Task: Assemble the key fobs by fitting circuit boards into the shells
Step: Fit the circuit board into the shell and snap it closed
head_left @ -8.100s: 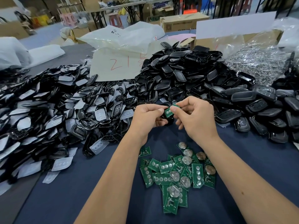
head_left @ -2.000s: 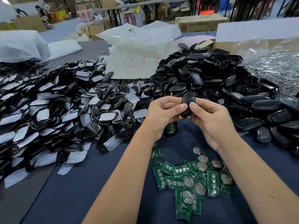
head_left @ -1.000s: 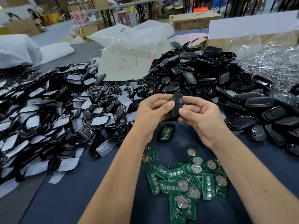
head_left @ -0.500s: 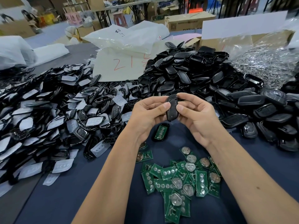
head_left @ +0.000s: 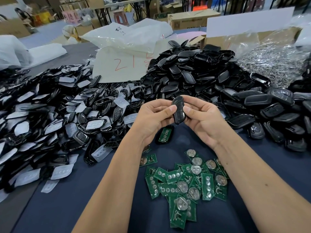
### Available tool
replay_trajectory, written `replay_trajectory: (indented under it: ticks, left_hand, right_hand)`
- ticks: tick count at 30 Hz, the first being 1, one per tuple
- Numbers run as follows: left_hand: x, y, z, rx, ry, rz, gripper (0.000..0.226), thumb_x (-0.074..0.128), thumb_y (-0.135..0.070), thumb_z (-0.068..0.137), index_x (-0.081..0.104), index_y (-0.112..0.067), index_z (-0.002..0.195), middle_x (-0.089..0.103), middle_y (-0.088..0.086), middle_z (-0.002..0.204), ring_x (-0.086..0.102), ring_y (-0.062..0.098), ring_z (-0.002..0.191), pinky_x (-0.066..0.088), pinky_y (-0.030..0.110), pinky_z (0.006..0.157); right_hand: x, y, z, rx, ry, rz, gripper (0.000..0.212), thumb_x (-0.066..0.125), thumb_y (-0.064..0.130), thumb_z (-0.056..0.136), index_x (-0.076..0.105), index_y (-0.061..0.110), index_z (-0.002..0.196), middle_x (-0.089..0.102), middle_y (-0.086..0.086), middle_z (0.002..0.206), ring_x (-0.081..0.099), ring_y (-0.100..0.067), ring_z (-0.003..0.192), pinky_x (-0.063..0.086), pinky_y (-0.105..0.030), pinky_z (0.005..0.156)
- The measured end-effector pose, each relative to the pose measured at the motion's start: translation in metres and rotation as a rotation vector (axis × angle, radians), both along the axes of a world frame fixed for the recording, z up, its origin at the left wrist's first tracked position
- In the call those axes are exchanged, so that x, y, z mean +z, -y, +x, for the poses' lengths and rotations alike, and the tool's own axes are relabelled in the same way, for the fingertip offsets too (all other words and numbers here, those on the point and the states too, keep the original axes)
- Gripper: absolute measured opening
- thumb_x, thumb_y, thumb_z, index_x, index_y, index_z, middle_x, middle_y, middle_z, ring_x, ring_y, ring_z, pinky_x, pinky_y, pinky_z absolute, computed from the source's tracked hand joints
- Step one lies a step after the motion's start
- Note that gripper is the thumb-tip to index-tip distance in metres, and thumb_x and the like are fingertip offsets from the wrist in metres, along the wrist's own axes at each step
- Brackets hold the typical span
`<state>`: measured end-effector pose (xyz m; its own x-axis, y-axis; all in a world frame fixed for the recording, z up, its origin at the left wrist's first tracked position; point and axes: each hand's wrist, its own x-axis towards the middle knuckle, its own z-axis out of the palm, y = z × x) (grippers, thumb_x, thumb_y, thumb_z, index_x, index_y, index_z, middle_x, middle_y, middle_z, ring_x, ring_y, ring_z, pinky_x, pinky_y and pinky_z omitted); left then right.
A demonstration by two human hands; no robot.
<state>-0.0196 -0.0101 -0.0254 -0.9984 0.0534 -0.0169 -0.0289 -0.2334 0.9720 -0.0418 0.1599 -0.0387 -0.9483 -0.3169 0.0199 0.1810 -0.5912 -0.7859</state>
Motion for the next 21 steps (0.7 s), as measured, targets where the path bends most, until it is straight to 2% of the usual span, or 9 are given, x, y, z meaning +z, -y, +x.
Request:
replay_trajectory:
  ticks: [4,8,13,17,21]
  left_hand:
    - [0.0031,0.0007,0.0026,-0.05,-0.01,-0.006,0.006,0.072,-0.01,0.089,0.074,-0.013,0.085,0.074,0.012,0.085,0.071,0.02,0.075,0.059,0.026,0.066]
    - [0.0035,0.0014,0.0008,-0.021,-0.02,-0.033,0.018,0.067,-0.006,0.097,0.073,-0.015,0.082,0.072,0.01,0.082,0.068,0.018,0.072,0.058,0.026,0.065]
    - [-0.0019,0.0019,-0.0017,0.066,0.003,-0.107,0.016,0.064,-0.008,0.1,0.069,-0.013,0.086,0.07,0.011,0.085,0.065,0.023,0.08,0.061,0.032,0.075]
    - [-0.0031,0.0035,-0.002,0.066,0.01,-0.117,0.013,0.063,-0.009,0.101,0.07,-0.01,0.09,0.07,0.011,0.089,0.066,0.021,0.082,0.061,0.03,0.074]
    - [-0.0026,-0.0005,-0.001,0.052,0.003,-0.084,0.013,0.063,-0.009,0.101,0.069,-0.011,0.09,0.072,0.009,0.088,0.068,0.018,0.078,0.059,0.028,0.07]
  right_hand:
    - [0.0001,-0.0013,0.0003,0.022,-0.011,-0.01,0.041,0.064,-0.002,0.081,0.066,-0.004,0.122,0.079,-0.014,0.1,0.076,-0.021,0.087,0.061,-0.028,0.073]
    - [0.001,0.0011,0.0013,-0.024,-0.008,0.003,0.036,0.067,0.002,0.08,0.069,0.0,0.117,0.079,-0.015,0.104,0.076,-0.021,0.09,0.062,-0.027,0.076]
    - [-0.0013,0.005,0.004,-0.087,0.006,0.133,0.017,0.067,-0.003,0.09,0.072,0.001,0.106,0.079,-0.012,0.093,0.076,-0.019,0.082,0.063,-0.029,0.076]
    - [-0.0009,0.0016,0.0051,-0.063,-0.037,0.173,0.024,0.069,-0.006,0.086,0.072,0.002,0.108,0.077,-0.006,0.085,0.075,-0.021,0.082,0.064,-0.032,0.08]
    - [-0.0001,-0.0006,0.0029,-0.034,-0.016,0.099,0.03,0.065,-0.01,0.085,0.07,0.002,0.112,0.076,-0.003,0.077,0.071,-0.013,0.068,0.06,-0.023,0.066]
